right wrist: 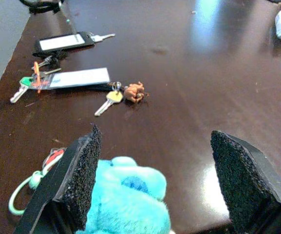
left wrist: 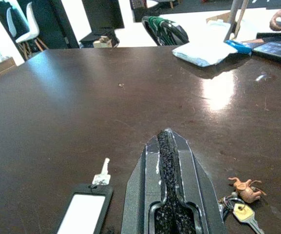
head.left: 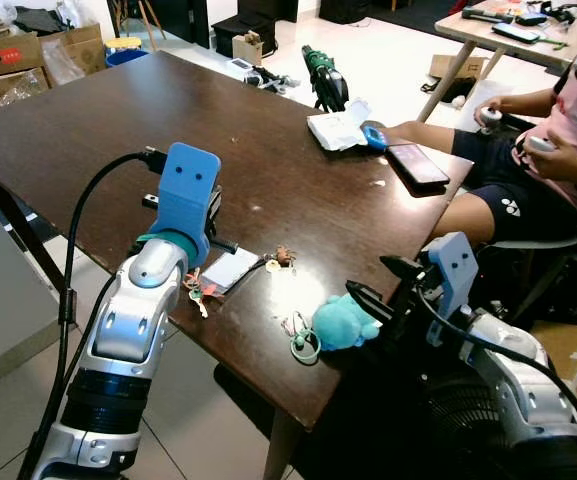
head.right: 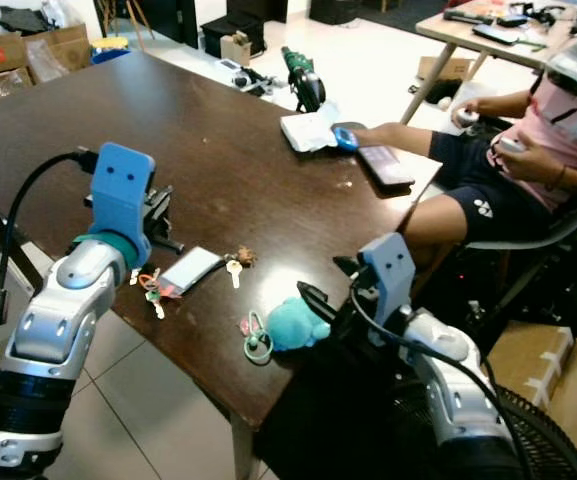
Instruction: Hang keys on a hook
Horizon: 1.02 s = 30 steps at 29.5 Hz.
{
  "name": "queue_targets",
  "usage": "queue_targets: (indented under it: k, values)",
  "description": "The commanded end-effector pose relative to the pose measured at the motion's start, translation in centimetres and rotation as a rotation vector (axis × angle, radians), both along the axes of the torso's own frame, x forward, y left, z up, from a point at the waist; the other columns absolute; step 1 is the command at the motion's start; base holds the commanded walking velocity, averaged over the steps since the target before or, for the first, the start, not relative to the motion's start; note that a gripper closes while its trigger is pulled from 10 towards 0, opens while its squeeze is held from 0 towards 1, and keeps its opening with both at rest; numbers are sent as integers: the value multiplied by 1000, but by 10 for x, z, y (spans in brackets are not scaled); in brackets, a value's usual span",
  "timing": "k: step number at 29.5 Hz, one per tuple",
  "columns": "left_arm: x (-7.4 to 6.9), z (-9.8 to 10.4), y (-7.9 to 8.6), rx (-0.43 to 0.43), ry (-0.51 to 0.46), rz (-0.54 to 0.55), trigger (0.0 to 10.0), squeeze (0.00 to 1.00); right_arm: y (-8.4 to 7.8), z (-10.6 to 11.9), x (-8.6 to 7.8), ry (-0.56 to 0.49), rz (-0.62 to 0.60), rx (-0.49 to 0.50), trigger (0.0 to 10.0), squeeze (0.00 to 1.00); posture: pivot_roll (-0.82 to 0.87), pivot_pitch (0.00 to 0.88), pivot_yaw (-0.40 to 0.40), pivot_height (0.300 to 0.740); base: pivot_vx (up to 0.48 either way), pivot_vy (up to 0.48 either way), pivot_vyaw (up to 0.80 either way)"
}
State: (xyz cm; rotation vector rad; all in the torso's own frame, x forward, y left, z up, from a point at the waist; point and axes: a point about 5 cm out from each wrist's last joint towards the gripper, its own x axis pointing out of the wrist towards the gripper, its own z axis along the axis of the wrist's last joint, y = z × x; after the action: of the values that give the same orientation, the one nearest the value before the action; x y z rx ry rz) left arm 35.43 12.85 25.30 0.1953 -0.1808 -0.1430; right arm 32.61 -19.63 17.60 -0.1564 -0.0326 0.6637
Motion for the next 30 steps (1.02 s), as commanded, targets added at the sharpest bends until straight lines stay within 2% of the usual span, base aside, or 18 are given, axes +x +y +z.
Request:
queue_targets:
  k: [1, 4, 9, 10, 13, 19, 23, 24, 25, 26, 30]
  values:
    - [2, 1, 0, 0, -3, -8, 10000, 0, 2, -9, -1, 48, 21, 16, 10000, 1000, 24, 45, 66, 740, 0, 0, 0]
    - [2, 2, -1, 1, -7, -8, 10000, 0, 6, -9, 3, 72, 40, 46, 10000, 1000, 25, 44, 66, 740, 0, 0, 0]
    - [3, 3, -1, -1, -12, -7, 10000, 0, 17, -12, 8, 110, 95, 20, 10000, 1000, 26, 38, 66, 740, 0, 0, 0]
    - [4, 3, 0, -2, -14, -5, 10000, 0, 24, -14, 9, 130, 122, 4, 10000, 1000, 26, 38, 66, 740, 0, 0, 0]
    - [3, 2, 1, -4, -17, 1, 10000, 0, 29, -21, 7, 174, 151, -27, 10000, 1000, 38, 41, 59, 740, 0, 0, 0]
    - [3, 3, 2, -5, -17, 4, 10000, 0, 25, -35, -1, 235, 157, -60, 10000, 1000, 39, 48, 57, 740, 0, 0, 0]
    - [4, 3, 2, -4, -18, 0, 10000, 0, 18, -42, -3, 270, 106, -68, 10000, 1000, 35, 55, 56, 740, 0, 0, 0]
    - [4, 4, 2, -3, -19, 1, 10000, 0, 14, -46, -1, 290, 55, -58, 10000, 663, 39, 58, 55, 740, 0, 0, 0]
    - [4, 4, 2, -3, -19, 1, 10000, 0, 14, -46, -1, 290, 55, -58, 10000, 663, 39, 58, 55, 740, 0, 0, 0]
    - [5, 4, 3, -4, -21, 3, 10000, 0, 11, -46, 2, 304, 18, -24, 10000, 0, 39, 59, 57, 740, 0, 0, 0]
    - [5, 5, 4, -4, -22, 5, 10000, 0, 10, -45, 5, 316, -10, 7, 10000, 0, 39, 59, 57, 740, 0, 0, 0]
